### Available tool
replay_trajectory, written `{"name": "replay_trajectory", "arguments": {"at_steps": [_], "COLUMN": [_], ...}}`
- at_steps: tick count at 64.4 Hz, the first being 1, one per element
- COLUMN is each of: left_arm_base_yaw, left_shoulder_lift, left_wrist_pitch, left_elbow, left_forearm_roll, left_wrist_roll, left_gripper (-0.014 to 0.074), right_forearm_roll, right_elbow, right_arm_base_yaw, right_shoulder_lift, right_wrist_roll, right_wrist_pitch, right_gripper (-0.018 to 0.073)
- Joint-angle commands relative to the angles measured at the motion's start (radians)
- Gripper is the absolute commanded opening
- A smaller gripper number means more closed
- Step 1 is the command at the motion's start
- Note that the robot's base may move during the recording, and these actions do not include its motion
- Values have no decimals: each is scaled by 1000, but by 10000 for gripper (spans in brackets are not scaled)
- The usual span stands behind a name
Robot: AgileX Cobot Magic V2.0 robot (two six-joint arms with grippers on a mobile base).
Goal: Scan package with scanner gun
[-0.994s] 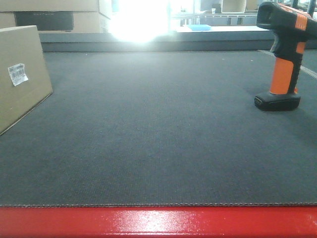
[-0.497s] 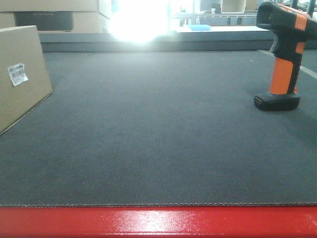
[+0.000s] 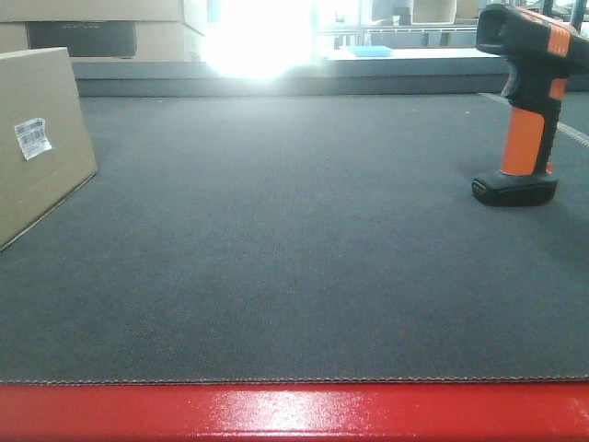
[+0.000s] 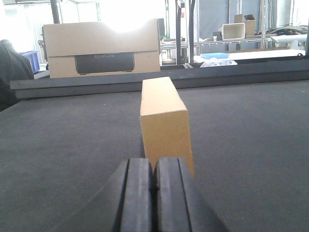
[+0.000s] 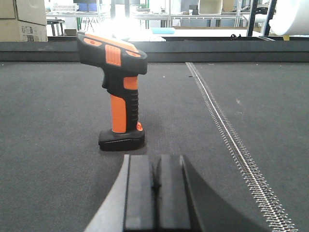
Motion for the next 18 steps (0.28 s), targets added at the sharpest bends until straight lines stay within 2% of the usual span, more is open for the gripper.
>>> {"name": "replay_trajectory", "arguments": {"at_steps": [1, 18], "left_arm_base_yaw": [3, 3], "left_shoulder_lift": [-5, -5], "left_wrist_pitch": [-20, -20], "left_elbow": [-1, -1], "left_forearm_roll": [0, 0], "left_wrist_roll": [-5, -5], "left_gripper": [-111, -111], "right_forearm_roll": [-9, -9], "right_elbow": [2, 2], "right_arm_base_yaw": [-6, -6], "right_shoulder_lift": [-3, -3], "right_wrist_roll": [1, 1], "right_wrist_pitch": [-22, -22], "right_gripper": [-153, -153]}}
